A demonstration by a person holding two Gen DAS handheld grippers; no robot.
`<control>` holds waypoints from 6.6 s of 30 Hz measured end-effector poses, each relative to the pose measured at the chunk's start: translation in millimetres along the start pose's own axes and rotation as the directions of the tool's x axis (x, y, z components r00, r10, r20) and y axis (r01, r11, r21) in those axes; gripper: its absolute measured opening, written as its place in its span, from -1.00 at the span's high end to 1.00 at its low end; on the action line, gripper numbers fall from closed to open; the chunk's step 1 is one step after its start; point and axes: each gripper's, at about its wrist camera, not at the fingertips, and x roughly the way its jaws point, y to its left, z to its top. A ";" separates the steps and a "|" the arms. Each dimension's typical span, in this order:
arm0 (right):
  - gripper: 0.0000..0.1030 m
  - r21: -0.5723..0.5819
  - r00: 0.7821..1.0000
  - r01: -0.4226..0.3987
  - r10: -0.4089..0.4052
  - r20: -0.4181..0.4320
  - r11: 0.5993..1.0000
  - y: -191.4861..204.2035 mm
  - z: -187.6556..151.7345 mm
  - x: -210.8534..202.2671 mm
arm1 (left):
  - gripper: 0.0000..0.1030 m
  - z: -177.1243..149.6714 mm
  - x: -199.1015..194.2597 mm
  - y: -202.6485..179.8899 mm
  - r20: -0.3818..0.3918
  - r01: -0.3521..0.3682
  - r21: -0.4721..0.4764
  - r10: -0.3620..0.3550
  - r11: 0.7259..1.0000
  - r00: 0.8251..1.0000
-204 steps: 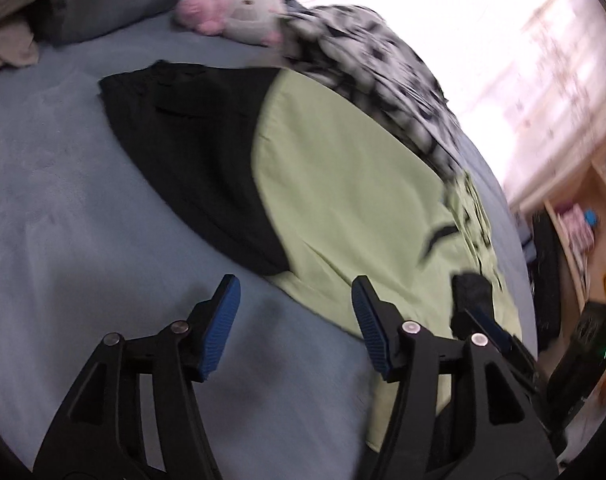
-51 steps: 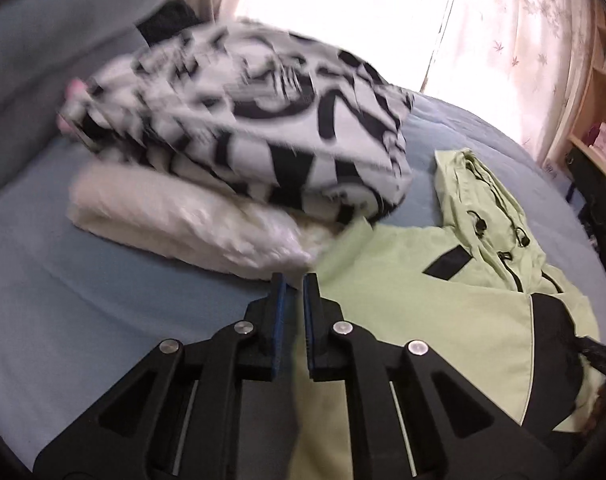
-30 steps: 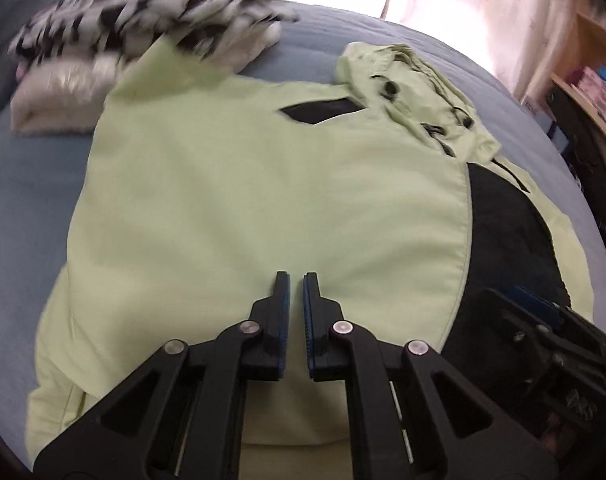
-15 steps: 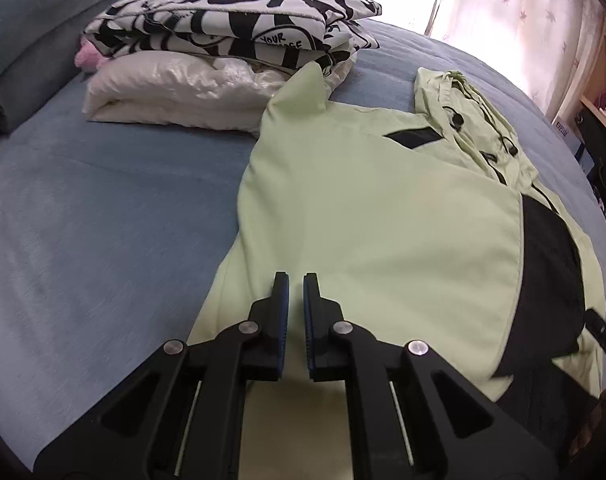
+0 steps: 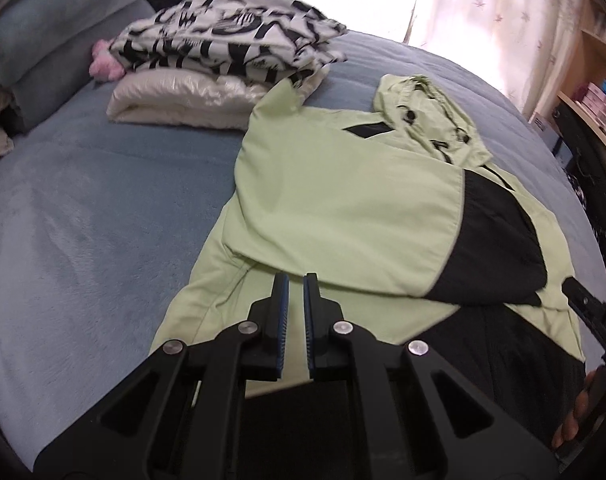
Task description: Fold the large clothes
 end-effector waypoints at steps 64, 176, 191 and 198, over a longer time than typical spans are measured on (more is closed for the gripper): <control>-0.57 -0.114 0.991 0.136 -0.132 0.036 0.984 -142.5 -158.7 -276.6 | -0.01 -167.3 -171.1 134.3 -0.025 0.123 0.005 -0.122 0.992 0.992; 0.83 -0.006 0.960 -0.238 0.235 -0.151 0.971 -166.8 -148.9 -281.2 | 0.99 -162.3 -215.2 119.7 -0.073 0.334 -0.186 -0.352 0.924 0.933; 0.83 0.436 0.935 -0.245 0.329 -0.128 0.866 -260.4 -119.5 -207.6 | 1.00 -108.2 -161.5 155.4 -0.001 0.370 -0.485 -0.423 0.792 0.906; 0.82 0.513 0.937 -0.248 0.339 -0.089 0.822 -245.0 -41.8 -132.5 | 1.00 -24.9 -85.7 127.4 0.008 0.373 -0.529 -0.435 0.762 0.900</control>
